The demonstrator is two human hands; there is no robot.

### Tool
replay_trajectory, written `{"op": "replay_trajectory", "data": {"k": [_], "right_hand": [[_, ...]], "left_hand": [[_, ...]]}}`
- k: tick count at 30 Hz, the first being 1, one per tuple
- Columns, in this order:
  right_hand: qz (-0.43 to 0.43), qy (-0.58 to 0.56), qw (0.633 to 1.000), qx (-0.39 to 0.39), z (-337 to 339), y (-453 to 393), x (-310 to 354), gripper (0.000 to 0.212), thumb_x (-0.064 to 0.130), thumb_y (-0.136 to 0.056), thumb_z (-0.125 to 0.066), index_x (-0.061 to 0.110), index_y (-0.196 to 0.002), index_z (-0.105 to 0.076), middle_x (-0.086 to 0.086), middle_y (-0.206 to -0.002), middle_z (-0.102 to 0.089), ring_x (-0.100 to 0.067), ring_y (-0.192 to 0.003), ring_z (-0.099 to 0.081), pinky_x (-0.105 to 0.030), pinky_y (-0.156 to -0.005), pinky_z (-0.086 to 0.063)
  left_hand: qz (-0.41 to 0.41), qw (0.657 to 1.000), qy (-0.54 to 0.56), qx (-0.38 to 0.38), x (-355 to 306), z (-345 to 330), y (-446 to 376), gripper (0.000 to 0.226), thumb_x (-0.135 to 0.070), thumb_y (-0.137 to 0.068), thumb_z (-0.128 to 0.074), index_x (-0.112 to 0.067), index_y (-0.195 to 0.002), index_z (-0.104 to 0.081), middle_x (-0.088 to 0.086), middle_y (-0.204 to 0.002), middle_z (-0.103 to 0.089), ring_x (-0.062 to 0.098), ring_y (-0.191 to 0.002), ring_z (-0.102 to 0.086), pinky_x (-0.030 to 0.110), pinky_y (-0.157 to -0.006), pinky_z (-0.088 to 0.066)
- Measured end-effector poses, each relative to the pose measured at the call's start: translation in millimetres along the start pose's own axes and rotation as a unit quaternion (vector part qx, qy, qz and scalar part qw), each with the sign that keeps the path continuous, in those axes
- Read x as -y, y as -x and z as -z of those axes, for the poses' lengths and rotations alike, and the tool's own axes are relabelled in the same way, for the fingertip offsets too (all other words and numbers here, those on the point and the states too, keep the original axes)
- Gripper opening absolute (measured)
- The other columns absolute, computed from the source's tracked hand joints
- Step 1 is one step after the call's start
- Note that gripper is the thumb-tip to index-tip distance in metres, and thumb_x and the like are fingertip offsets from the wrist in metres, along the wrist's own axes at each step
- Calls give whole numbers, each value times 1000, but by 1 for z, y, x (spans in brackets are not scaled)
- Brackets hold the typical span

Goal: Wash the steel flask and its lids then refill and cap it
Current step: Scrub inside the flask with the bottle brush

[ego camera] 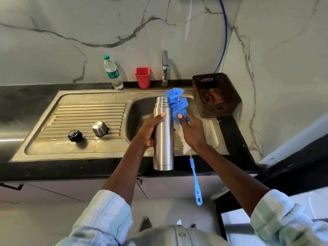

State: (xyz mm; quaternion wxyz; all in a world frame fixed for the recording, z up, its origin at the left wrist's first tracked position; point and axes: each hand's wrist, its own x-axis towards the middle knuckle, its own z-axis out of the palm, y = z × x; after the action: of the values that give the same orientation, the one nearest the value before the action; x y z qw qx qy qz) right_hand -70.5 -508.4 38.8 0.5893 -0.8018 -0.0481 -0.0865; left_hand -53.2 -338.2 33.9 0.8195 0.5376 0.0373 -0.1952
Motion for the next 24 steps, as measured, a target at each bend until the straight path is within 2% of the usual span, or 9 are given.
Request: {"op": "replay_trajectory", "data": {"k": [3, 5, 8, 11, 13, 16, 19, 22, 24], "right_hand": [[58, 20, 997, 36, -5, 9, 4, 33, 34, -102, -49, 21, -130, -60, 11, -111, -69, 1, -103, -62, -18, -87, -49], [43, 37, 998, 40, -5, 4, 1, 35, 37, -102, -49, 22, -131, -59, 11, -111, -69, 0, -101, -63, -22, -86, -50], [-31, 3, 999, 15, 0, -8, -2, 33, 38, -101, -48, 24, -130, -59, 13, -108, -67, 0, -101, -63, -22, -86, -49], [18, 41, 999, 31, -5, -1, 3, 34, 41, -101, -47, 24, -129, -59, 8, -111, -69, -3, -99, -63, -24, -85, -51], [63, 89, 993, 46, -9, 1, 4, 40, 45, -100, -46, 22, -131, -59, 4, -112, -69, -7, -99, -64, -26, -83, -51], [0, 35, 999, 25, -4, -11, 6, 34, 40, -101, -48, 24, -129, -60, 12, -106, -68, 6, -92, -61, -23, -81, -50], [10, 24, 999, 40, -3, -11, 15, 32, 37, -101, -49, 24, -128, -60, 13, -107, -68, 8, -94, -61, -16, -80, -47], [60, 76, 993, 67, -6, -8, 14, 35, 40, -101, -49, 26, -131, -58, 7, -111, -70, -6, -98, -64, -24, -82, -50], [18, 47, 997, 58, -4, -15, 11, 34, 38, -101, -48, 23, -130, -60, 7, -109, -69, -4, -96, -64, -27, -82, -50]], "left_hand": [[-4, 999, 14, -28, 0, 0, -5, 56, -41, -73, -78, -8, -117, -67, 12, -98, -71, 23, -81, -67, 34, -72, -57], [9, 999, 23, -38, 1, 2, -5, 43, -40, -80, -71, -9, -110, -70, 11, -94, -73, 23, -80, -68, 34, -72, -57], [14, 998, 64, -24, 3, 2, -1, 48, -43, -90, -63, -5, -118, -66, 16, -97, -71, 26, -80, -69, 37, -73, -58], [9, 999, 36, -18, 1, 1, 2, 44, -47, -94, -54, -10, -115, -67, 11, -91, -74, 21, -74, -70, 33, -67, -59], [1, 1000, -19, -9, -1, -1, 4, 53, -57, -85, -65, -14, -116, -65, 8, -92, -74, 19, -73, -69, 33, -66, -59], [-9, 999, -49, -13, -1, 1, 2, 87, -46, -57, -88, -16, -131, -53, 9, -93, -71, 21, -75, -69, 37, -66, -59], [-23, 1000, -2, -4, 2, 6, -1, 68, -35, -63, -81, -19, -125, -61, 8, -97, -71, 22, -81, -68, 40, -74, -58], [-29, 999, 27, 17, 4, 8, -4, 52, -31, -72, -77, -16, -120, -65, 8, -103, -69, 23, -90, -65, 43, -89, -52], [-9, 1000, 1, 4, 3, 7, -2, 44, -35, -77, -73, -14, -115, -67, 7, -95, -71, 24, -87, -64, 42, -87, -53]]}}
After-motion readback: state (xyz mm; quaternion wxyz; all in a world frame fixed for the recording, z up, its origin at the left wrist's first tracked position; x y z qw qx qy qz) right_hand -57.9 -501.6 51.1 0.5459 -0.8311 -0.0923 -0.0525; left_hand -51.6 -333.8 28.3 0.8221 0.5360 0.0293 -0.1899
